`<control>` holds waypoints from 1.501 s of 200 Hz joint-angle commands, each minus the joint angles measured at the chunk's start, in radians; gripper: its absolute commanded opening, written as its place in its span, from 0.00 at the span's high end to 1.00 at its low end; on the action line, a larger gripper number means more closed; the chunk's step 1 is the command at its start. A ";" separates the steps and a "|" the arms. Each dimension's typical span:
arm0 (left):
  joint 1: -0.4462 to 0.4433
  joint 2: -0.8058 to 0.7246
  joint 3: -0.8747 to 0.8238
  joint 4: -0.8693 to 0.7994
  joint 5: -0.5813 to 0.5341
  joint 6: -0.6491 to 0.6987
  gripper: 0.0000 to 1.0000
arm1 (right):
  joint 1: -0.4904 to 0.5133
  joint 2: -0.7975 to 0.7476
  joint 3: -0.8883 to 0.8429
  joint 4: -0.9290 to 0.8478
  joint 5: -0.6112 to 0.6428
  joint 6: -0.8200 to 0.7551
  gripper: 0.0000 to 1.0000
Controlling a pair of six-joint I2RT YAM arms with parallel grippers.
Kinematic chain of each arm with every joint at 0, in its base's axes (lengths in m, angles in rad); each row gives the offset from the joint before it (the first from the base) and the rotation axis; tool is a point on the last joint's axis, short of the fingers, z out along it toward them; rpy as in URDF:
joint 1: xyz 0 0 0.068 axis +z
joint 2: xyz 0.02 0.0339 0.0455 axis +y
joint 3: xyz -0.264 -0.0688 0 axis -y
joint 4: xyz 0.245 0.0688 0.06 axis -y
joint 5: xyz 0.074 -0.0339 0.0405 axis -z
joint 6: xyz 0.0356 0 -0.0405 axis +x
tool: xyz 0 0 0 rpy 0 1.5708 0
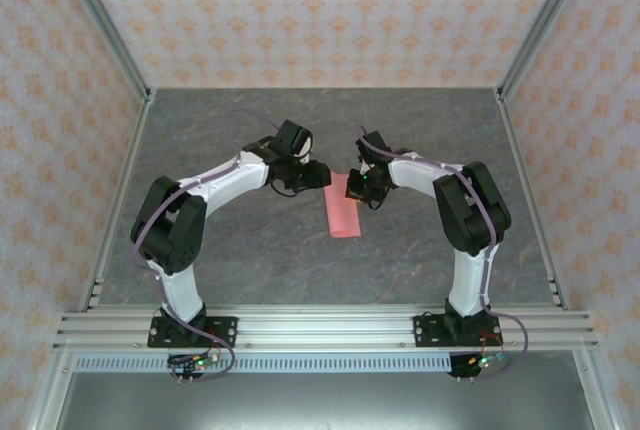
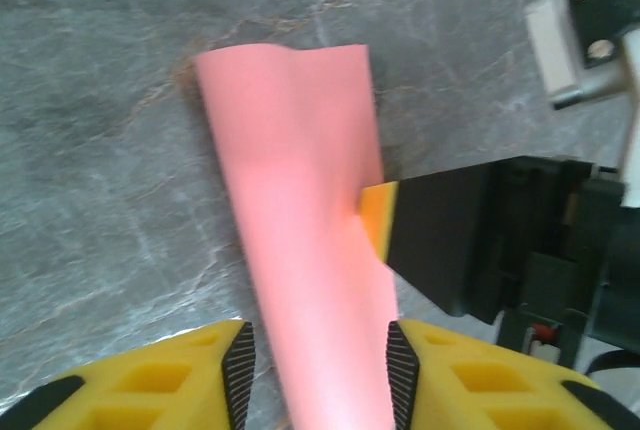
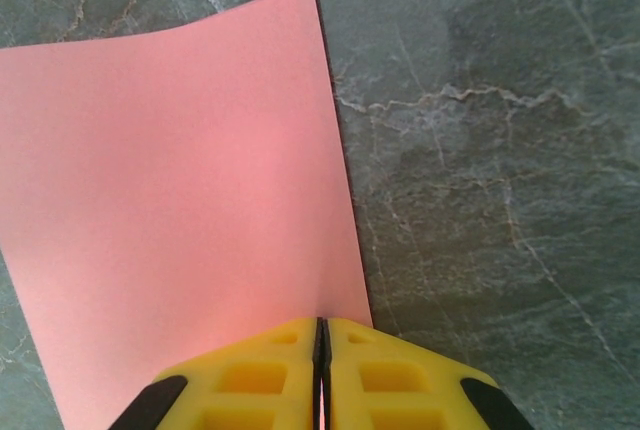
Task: Fold a paper plane with a square sheet of paper (fold left side to right side)
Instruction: First fold the square sheet of paper in half at the center of the table.
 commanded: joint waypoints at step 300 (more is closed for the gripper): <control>0.035 0.005 -0.123 0.157 0.159 0.012 0.81 | 0.009 0.068 0.027 -0.097 0.055 -0.038 0.88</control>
